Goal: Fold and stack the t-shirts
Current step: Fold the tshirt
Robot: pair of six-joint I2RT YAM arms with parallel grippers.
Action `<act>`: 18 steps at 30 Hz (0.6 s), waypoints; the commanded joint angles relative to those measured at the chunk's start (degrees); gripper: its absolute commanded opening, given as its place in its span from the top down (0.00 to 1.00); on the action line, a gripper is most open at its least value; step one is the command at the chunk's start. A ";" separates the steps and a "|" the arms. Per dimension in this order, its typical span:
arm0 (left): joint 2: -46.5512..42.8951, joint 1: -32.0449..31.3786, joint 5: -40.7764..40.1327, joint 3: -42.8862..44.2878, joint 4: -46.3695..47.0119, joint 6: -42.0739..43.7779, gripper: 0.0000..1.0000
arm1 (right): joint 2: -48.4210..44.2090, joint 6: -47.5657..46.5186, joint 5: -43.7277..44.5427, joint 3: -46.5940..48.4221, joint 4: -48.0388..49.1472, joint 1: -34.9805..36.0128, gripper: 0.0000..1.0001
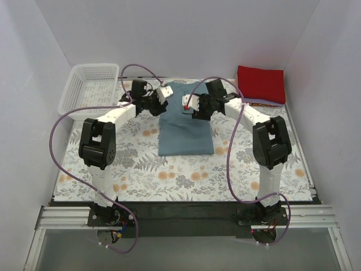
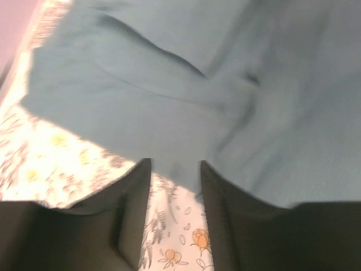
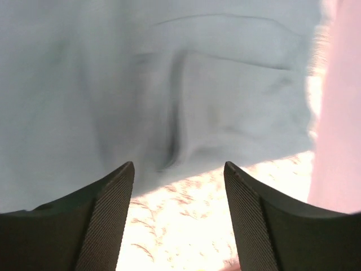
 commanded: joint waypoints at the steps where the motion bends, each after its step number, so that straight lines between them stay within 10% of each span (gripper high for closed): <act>1: -4.08 3.72 1.58 8.51 -3.62 -19.44 0.58 | -3.07 10.75 0.28 10.39 -0.57 -2.65 0.28; 6: -14.44 3.73 11.75 -1.45 -6.30 -38.86 0.28 | -8.07 27.73 -7.19 13.58 -12.85 -3.19 0.22; 18: -17.02 -7.52 22.33 -27.50 13.46 -80.09 0.24 | -10.29 65.00 -34.09 -11.29 -4.56 0.24 0.15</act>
